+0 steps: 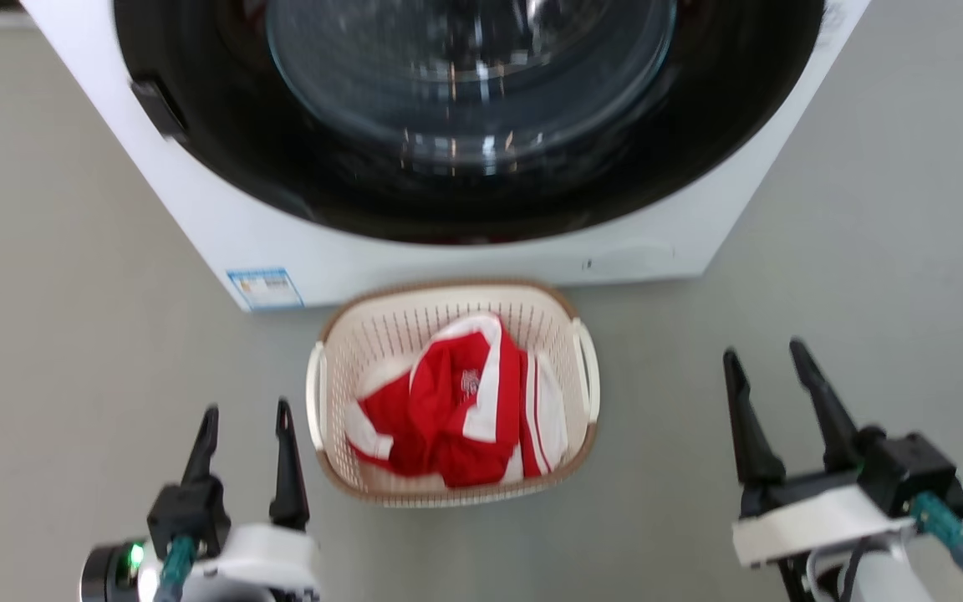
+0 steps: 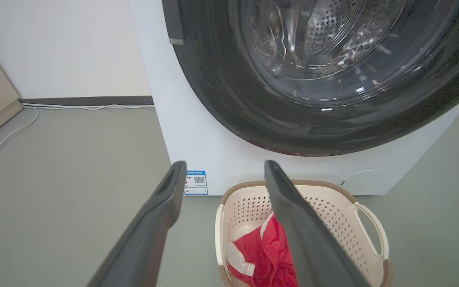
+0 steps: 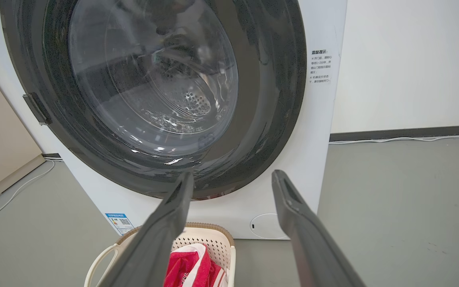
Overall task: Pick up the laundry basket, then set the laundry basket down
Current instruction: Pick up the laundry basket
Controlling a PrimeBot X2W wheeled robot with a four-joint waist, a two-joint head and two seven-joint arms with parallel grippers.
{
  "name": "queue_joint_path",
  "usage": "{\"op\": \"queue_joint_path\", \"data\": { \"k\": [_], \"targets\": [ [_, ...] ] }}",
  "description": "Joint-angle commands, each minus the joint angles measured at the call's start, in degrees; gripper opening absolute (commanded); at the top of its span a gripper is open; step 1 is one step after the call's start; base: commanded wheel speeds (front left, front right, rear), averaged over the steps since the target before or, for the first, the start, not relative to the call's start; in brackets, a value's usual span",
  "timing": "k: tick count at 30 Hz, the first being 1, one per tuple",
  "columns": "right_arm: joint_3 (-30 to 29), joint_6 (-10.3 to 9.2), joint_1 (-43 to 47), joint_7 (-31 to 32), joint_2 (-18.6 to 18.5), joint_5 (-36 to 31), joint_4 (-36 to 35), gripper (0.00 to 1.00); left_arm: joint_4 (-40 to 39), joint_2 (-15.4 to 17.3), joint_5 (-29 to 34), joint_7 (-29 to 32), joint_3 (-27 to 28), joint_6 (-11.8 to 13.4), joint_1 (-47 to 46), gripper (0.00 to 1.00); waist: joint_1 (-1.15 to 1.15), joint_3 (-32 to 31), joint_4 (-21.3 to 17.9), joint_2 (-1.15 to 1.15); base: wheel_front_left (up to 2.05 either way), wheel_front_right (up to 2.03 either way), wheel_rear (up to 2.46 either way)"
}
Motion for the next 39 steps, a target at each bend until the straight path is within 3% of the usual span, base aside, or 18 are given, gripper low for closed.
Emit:
{"op": "queue_joint_path", "data": {
  "k": [1, 17, 39],
  "targets": [
    [1.7, 0.36, 1.2, -0.4, 0.1, 0.4, -1.0, 1.00, -2.1, 0.6, -0.1, -0.3, 1.5, 0.6, 1.3, 1.00, 0.00, -4.6, -0.1, 0.00, 0.00, 0.00, 0.00],
    [0.8, 0.36, 9.5, -0.4, 0.1, 0.9, -0.6, 1.00, -7.3, 0.6, -0.8, -0.3, 1.0, 1.6, 13.1, 1.00, 0.00, -14.0, -0.1, 0.00, 0.00, 0.00, 0.00],
    [0.8, 0.36, 10.2, -0.4, 0.1, 1.6, 0.2, 1.00, -6.4, 0.6, -0.3, -0.3, 2.5, 0.0, 13.9, 1.00, 0.00, -15.1, -1.3, 0.00, 0.00, 0.00, 0.00]
  ]
}}
